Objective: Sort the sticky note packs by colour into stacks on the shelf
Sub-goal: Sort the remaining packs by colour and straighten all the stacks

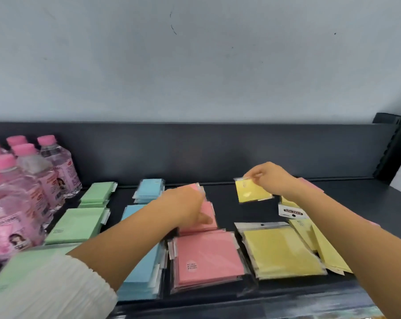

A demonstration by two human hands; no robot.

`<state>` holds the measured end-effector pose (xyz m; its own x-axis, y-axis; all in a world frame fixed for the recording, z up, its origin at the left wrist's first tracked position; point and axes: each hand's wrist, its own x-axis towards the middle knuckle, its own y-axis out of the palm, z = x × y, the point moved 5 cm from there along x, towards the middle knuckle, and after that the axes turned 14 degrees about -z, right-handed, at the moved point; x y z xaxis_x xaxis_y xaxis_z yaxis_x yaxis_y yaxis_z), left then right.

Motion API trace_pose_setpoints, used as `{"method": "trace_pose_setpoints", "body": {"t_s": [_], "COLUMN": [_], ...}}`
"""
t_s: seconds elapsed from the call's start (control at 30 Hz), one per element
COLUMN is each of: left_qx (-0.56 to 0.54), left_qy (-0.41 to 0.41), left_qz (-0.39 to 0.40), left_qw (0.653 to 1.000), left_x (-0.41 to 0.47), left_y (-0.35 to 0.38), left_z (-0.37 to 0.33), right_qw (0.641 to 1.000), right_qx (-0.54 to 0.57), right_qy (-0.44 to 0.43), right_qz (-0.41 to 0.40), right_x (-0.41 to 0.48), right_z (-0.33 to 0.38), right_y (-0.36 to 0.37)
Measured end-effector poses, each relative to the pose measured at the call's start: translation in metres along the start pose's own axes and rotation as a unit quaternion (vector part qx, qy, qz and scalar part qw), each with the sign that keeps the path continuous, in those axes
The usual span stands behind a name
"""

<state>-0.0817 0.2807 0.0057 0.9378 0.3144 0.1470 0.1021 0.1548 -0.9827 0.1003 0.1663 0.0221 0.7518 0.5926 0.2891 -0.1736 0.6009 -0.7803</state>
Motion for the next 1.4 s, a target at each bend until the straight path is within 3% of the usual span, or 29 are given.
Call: {"method": "trace_pose_setpoints", "body": {"t_s": [0.07,0.2,0.33,0.5,0.7,0.93,1.2,1.3,1.4], "left_qx": [-0.014,-0.045,-0.067,-0.073,-0.079,-0.1,-0.128,-0.119,-0.144], "left_qy": [-0.02,-0.032,-0.049,-0.054,-0.056,-0.058,-0.065,-0.037,0.013], "left_qz": [0.029,0.007,0.008,0.002,0.004,0.003,0.008,-0.002,-0.06], "left_qw": [0.999,0.998,0.997,0.996,0.995,0.993,0.99,0.992,0.988], "left_x": [-0.002,-0.005,-0.006,-0.007,-0.006,-0.007,-0.009,-0.011,-0.01], "left_y": [0.012,0.023,0.023,0.02,0.022,0.025,0.026,0.027,0.017], "left_z": [0.006,0.005,0.005,0.008,0.009,0.008,0.011,0.01,0.002], "right_qw": [0.994,0.956,0.941,0.969,0.953,0.968,0.987,0.991,0.993], "right_qx": [-0.075,-0.231,-0.227,-0.157,-0.182,-0.147,-0.083,-0.05,-0.019], "right_qy": [-0.052,-0.152,-0.237,-0.155,-0.131,-0.123,-0.128,-0.122,-0.119], "right_qz": [0.053,0.094,0.085,0.107,0.207,0.161,0.054,0.019,-0.001], "right_x": [0.011,0.025,0.024,0.03,0.022,0.019,-0.006,-0.033,-0.061], "right_z": [0.009,0.02,0.023,0.011,-0.006,-0.005,0.014,0.021,0.019], "right_y": [0.014,0.046,0.077,0.075,0.067,0.077,0.05,0.04,0.034]}}
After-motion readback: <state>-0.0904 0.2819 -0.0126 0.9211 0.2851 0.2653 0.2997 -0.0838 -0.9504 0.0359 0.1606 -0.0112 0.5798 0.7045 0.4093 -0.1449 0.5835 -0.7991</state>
